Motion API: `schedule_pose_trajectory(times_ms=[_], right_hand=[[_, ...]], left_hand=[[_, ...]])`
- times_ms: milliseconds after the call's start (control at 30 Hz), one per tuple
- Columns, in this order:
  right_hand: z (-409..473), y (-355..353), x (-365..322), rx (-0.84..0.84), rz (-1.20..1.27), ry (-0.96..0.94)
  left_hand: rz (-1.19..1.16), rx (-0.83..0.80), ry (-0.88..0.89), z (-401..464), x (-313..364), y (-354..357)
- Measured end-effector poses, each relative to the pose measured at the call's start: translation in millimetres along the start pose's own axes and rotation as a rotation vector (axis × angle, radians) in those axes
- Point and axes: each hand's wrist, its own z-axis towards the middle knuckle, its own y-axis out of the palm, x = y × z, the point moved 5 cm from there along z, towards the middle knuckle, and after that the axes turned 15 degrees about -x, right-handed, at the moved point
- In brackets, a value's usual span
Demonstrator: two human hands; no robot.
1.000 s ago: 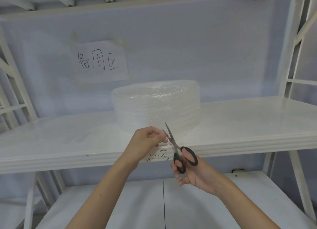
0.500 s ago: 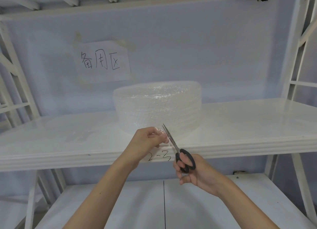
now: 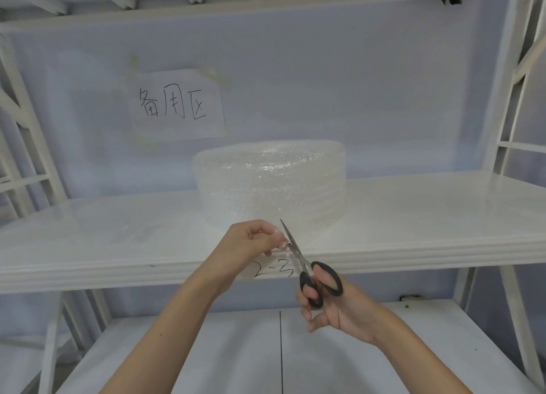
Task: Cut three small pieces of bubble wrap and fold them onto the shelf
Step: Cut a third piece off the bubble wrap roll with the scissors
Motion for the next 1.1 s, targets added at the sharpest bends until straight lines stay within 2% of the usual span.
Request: schedule_pose_trajectory(times_ms=[733,1100], right_hand=[[10,-3,-12,0.113,-0.108,-0.057],[11,-3,-11,0.132,-0.158,-0.039]], left_hand=[[0.092,-0.05,-0.038,0,0,1],[0.016,0.102,0.0,0,5,1]])
